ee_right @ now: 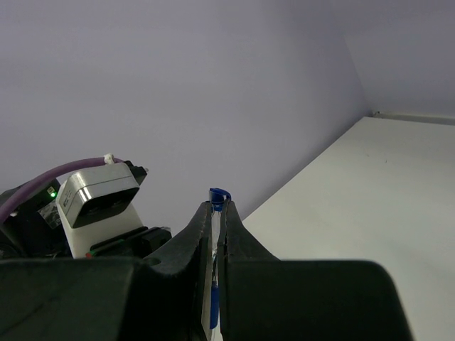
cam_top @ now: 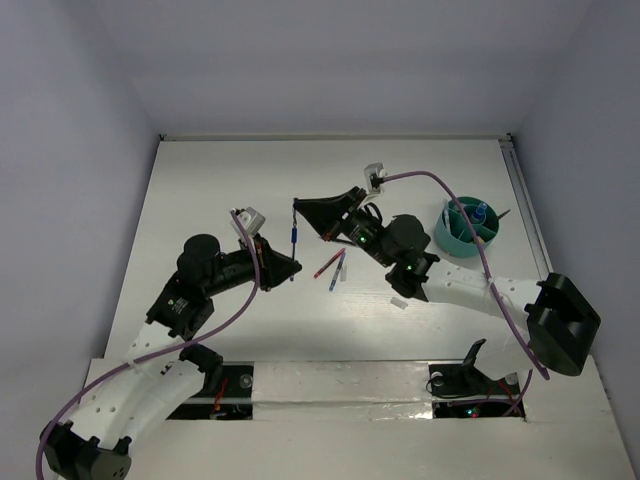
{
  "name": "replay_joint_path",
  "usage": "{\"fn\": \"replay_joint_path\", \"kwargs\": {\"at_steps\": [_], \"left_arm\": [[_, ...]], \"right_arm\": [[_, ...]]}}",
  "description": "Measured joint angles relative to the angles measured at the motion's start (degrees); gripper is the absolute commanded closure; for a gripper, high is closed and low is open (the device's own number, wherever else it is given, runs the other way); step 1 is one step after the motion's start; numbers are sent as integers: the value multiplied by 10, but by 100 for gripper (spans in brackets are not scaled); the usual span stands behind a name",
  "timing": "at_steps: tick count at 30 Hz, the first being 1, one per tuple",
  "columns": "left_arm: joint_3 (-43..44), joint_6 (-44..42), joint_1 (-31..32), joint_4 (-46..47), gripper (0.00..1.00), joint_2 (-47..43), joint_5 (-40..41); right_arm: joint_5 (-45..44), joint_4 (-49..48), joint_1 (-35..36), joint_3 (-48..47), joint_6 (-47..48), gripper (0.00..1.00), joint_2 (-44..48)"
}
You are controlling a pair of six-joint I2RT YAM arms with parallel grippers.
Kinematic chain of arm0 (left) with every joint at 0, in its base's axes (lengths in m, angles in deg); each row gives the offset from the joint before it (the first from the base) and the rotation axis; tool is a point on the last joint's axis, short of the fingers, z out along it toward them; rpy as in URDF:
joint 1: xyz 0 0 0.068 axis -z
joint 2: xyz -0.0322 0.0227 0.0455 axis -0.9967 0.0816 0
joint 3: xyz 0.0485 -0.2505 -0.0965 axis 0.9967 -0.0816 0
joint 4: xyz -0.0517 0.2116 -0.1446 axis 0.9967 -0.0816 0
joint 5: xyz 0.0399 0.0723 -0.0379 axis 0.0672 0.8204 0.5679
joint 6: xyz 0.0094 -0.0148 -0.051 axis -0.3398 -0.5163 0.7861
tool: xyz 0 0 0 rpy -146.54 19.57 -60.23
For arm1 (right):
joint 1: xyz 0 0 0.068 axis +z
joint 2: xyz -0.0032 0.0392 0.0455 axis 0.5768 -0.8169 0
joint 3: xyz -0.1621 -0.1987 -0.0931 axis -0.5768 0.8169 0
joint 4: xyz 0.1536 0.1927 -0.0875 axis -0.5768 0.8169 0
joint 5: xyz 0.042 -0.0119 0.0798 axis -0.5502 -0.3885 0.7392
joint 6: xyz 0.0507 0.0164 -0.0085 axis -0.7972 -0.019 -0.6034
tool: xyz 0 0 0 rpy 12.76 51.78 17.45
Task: Sort the stationery into containers
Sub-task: Close the pen cap on the pen.
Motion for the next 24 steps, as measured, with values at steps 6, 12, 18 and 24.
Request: {"fn": "replay_joint_path", "kwargs": {"at_steps": [6, 12, 18, 24], "left_arm": [[0, 0, 0, 0, 100, 0, 0], [0, 1, 0, 0, 100, -1, 1], [0, 1, 0, -1, 100, -3, 5], [0, 2, 0, -8, 100, -13, 11]], "right_arm": [[0, -7, 3, 3, -1, 100, 0], [0, -8, 4, 8, -1, 100, 0], [1, -16, 11, 24, -6, 100, 0], [-1, -42, 27, 41, -10, 100, 0]]}}
